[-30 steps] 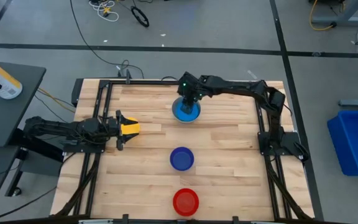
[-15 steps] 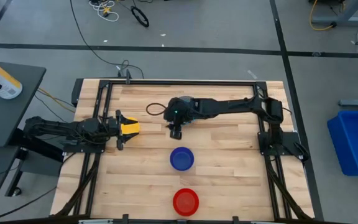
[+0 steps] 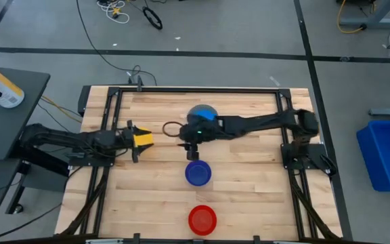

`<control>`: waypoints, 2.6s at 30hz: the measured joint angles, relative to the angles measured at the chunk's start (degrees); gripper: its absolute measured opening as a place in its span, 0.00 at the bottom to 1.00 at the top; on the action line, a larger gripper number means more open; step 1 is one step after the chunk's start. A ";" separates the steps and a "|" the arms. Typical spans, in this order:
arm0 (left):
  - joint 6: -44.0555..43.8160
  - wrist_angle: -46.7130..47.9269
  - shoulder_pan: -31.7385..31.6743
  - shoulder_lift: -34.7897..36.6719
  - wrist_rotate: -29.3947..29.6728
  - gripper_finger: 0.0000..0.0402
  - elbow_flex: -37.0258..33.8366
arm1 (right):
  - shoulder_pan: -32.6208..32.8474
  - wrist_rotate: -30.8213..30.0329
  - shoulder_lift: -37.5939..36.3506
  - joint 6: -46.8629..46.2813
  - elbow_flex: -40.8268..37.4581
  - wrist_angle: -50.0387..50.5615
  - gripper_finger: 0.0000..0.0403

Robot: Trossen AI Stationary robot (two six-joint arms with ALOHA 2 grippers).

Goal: Nest bowls inside each other
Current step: Stack the yellow bowl on the blue bowl

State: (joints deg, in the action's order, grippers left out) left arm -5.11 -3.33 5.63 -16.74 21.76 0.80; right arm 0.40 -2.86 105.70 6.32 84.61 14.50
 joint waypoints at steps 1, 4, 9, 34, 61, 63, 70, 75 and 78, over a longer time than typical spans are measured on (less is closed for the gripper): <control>-0.11 -0.09 0.00 -0.65 0.03 0.69 0.00 | 0.50 -1.30 -2.28 0.27 -2.72 -2.77 0.45; -0.59 -0.20 0.00 -2.17 0.24 0.69 -0.02 | 1.51 -5.30 -10.60 0.03 -12.58 -10.31 0.45; -2.35 -0.22 0.00 -3.30 0.76 0.69 -0.02 | 3.50 -14.19 -26.52 -4.23 -31.06 -19.40 0.46; -26.27 17.29 -1.40 -19.54 -0.64 0.69 8.90 | 16.58 -31.53 -48.88 -18.71 -54.06 -13.64 0.48; -30.72 14.81 -1.40 -30.26 0.70 0.69 8.87 | 39.63 -50.14 -83.81 -3.14 -79.81 -32.79 0.40; -30.70 14.79 -1.40 -30.24 0.72 0.69 8.87 | 41.14 -50.11 -87.81 -0.75 -83.15 -35.53 0.38; -29.94 14.17 -1.40 -30.24 2.70 0.69 8.87 | 43.45 -49.84 -93.42 0.19 -84.06 -35.09 0.33; -28.67 12.01 -1.40 -30.24 3.13 0.69 8.90 | 43.57 -51.52 -93.40 -0.23 -84.06 -34.04 0.32; -28.88 12.23 -1.40 -30.24 3.19 0.65 8.90 | 43.57 -52.64 -93.40 -0.35 -84.06 -34.01 0.32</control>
State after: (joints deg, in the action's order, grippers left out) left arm -33.99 8.90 4.23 -46.98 24.95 9.69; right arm 43.97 -55.50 12.29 5.97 0.56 -19.51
